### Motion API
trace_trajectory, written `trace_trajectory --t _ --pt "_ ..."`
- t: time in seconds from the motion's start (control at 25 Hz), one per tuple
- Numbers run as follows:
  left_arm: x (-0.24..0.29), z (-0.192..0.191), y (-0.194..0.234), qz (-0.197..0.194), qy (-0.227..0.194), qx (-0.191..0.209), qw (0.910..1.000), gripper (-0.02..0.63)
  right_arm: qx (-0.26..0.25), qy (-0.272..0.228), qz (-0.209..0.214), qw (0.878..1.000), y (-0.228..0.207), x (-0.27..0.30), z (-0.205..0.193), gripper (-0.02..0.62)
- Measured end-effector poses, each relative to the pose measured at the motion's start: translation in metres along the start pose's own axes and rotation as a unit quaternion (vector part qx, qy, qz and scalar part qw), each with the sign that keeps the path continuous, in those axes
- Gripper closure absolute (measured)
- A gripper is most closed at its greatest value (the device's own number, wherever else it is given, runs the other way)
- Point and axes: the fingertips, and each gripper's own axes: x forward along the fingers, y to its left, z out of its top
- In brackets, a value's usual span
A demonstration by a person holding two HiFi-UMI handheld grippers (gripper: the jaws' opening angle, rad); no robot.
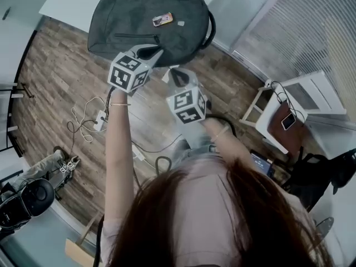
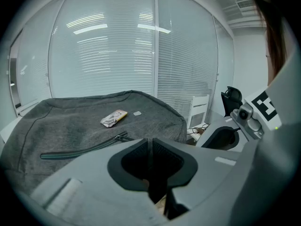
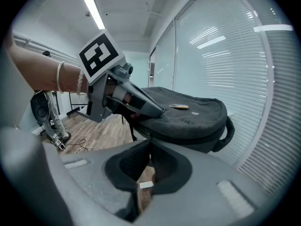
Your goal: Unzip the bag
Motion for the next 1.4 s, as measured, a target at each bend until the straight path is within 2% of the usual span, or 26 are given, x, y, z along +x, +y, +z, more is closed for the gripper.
trace_trajectory --t 0.08,0.64,1.0,1.4 --pt "-0.001 0.0 0.003 0.009 -0.001 -0.001 1.0 0.597 0.002 0.002 -0.002 1.0 -0.003 -0.001 -0.001 0.586" --pt "0.001 -0.002 0.004 0.03 0.006 0.004 0.9995 0.595 -0.026 0.015 0.007 1.0 -0.026 -0.014 -0.008 0.584" --pt "0.003 -0.002 0.007 0.05 0.007 0.003 0.9987 0.595 -0.03 0.025 0.006 0.999 -0.061 -0.022 -0.016 0.584" --pt "0.005 -0.004 0.007 0.054 0.017 -0.003 0.9984 0.595 -0.046 0.025 0.005 0.999 -0.082 -0.025 -0.016 0.583"
